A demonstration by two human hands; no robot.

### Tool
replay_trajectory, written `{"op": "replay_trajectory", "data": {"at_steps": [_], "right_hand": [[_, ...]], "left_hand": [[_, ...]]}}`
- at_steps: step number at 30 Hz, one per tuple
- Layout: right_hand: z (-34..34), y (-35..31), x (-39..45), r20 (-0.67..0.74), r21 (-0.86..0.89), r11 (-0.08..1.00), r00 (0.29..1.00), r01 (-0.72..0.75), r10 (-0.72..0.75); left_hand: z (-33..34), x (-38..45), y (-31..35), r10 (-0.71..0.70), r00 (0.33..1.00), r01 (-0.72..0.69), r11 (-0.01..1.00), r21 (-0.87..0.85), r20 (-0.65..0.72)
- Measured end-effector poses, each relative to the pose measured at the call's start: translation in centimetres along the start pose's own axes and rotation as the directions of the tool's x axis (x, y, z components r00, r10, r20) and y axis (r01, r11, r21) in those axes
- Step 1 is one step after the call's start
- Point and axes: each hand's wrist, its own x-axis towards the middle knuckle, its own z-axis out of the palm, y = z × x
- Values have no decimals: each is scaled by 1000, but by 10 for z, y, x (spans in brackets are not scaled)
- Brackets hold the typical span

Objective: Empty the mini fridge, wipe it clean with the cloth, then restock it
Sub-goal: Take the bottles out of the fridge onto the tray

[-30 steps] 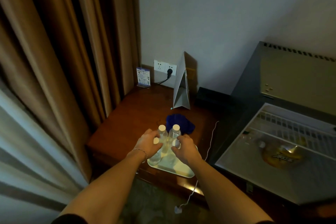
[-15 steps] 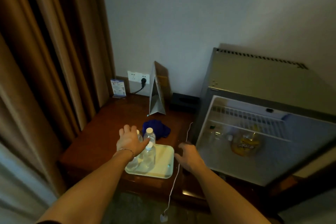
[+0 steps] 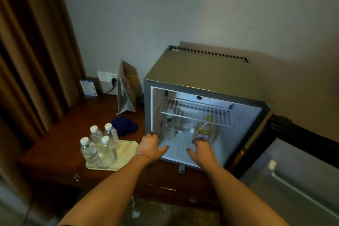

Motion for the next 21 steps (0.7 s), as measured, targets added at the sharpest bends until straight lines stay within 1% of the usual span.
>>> {"op": "replay_trajectory", "data": {"at_steps": [5,8,10,12,15,18,21], "right_hand": [[-13,29,-6,-110,75,996,992,-50,58],[-19,36,-5,-162,72,995,983,-70,81],[-23,39,0,-201,69,995,976,-77,89],[-24,39,6,-218,68,994,971,-86,99],[-23,38,17,-202,57,993,973,-102,111],[-23,40,35,-202,101,990,972,-97,116],[-21,44,53,-275,133,987,954,-86,120]], "left_hand": [[7,2,41,0,1000,0,999,51,4],[6,10,52,-7,1000,6,997,83,6],[3,17,57,-5,999,2,995,105,32],[3,24,57,17,998,-22,996,91,56],[4,37,53,69,995,-75,993,86,66],[5,57,53,84,996,-89,988,128,41],[6,73,53,124,992,-117,984,138,-40]]}}
